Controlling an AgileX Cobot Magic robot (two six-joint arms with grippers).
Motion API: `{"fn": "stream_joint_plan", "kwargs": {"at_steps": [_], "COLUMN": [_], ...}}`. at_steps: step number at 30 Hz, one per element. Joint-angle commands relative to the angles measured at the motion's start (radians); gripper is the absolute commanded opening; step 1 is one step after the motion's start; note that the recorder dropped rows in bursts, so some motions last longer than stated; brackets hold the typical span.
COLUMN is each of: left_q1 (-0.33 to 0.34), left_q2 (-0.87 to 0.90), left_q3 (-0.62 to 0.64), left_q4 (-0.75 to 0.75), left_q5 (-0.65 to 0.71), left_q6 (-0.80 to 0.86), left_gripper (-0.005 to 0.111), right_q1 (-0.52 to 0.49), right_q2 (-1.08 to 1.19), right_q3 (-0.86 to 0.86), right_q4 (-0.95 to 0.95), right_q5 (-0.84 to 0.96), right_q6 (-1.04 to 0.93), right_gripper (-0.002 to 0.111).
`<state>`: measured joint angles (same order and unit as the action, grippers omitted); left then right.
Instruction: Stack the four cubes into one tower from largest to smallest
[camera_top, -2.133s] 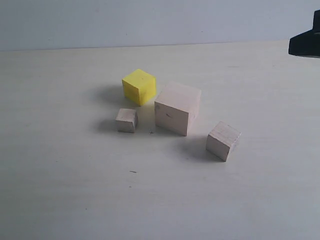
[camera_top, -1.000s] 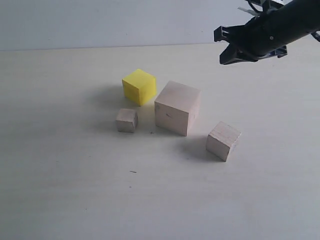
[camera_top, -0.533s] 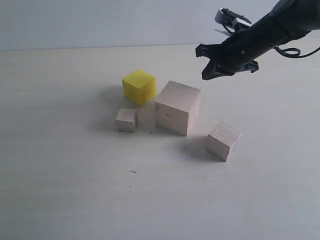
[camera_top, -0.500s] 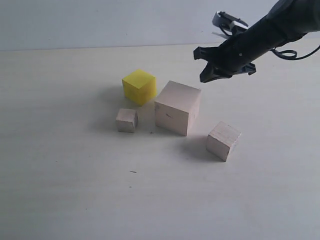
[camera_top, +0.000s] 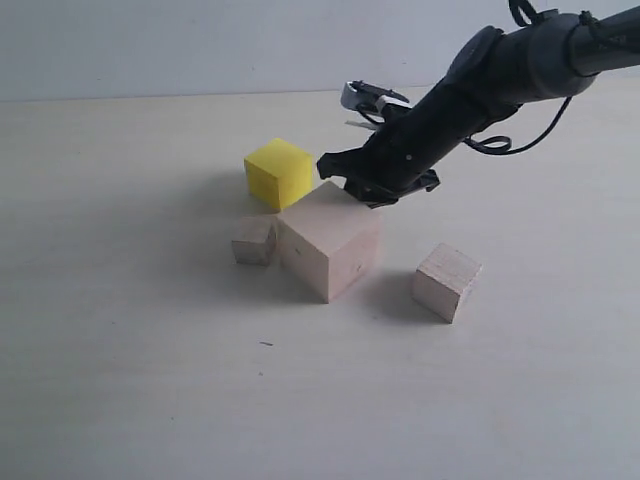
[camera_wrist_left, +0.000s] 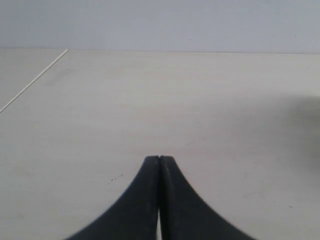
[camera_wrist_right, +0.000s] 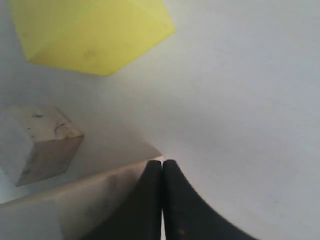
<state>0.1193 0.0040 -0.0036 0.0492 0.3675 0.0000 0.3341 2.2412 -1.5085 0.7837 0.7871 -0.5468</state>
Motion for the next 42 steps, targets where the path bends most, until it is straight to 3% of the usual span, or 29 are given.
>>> {"fn": "stream_joint_plan", "kwargs": {"at_steps": [1, 16, 23, 27, 32, 38, 42], "left_q1": [-0.002, -0.002, -0.002, -0.002, -0.002, -0.002, -0.002], "left_q2": [-0.004, -0.004, -0.004, -0.004, -0.004, -0.004, -0.004], "left_q3": [0.004, 0.004, 0.004, 0.004, 0.004, 0.004, 0.004], "left_q4": [-0.001, -0.001, -0.001, -0.001, -0.001, -0.001, -0.001], "left_q5": [-0.006, -0.006, -0.006, -0.006, -0.006, -0.006, -0.006], "left_q6": [0.000, 0.000, 0.000, 0.000, 0.000, 0.000, 0.000], "left_gripper": [0.000, 0.000, 0.000, 0.000, 0.000, 0.000, 0.000], "right_q1": [0.063, 0.167, 0.164, 0.160, 0.158, 0.158, 0.158], "right_q2": [-0.002, -0.001, -0.102, -0.206, -0.264, -0.266, -0.260], "right_q3": [-0.016, -0.166, -0.166, -0.153, -0.126, -0.019, 0.064], "right_q4": [0.001, -0.006, -0.374, -0.421, -0.437, -0.592, -0.529], "right_q5": [0.019, 0.076, 0.077, 0.091, 0.237, 0.198, 0.145], "right_q6": [-0.011, -0.001, 0.290, 0.308, 0.368, 0.493, 0.461], "right_gripper": [0.000, 0.000, 0.000, 0.000, 0.000, 0.000, 0.000]}}
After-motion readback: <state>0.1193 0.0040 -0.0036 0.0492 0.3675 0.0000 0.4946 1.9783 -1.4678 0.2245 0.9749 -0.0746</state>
